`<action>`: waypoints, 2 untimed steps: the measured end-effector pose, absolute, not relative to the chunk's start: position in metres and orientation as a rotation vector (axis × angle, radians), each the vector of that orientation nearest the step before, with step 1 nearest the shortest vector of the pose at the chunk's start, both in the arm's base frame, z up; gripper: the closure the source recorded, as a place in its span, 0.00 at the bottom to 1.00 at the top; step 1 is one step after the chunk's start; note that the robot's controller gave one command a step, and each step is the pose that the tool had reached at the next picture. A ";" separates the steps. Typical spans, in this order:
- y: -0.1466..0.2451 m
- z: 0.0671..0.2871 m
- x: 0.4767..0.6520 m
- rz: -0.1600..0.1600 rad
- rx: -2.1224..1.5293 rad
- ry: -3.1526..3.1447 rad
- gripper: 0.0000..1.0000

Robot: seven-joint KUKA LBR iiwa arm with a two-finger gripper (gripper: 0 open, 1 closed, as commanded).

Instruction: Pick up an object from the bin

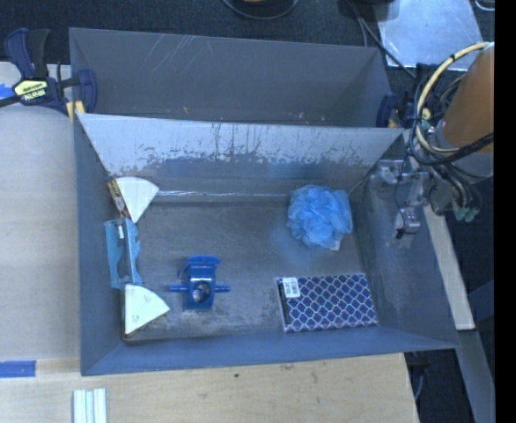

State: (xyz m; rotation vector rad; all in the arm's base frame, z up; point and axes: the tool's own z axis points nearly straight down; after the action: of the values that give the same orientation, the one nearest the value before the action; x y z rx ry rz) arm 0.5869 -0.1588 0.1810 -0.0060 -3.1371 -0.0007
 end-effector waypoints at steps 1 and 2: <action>-0.158 0.186 0.589 0.002 0.000 -3.146 0.00; -0.158 0.185 0.589 0.002 0.003 -3.146 0.00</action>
Offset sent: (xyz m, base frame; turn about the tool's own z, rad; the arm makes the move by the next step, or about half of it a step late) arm 0.0375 0.0374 -0.1110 -0.2562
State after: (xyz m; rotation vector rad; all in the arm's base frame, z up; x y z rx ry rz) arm 0.5893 -0.1577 0.1854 0.0031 -3.1458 0.0022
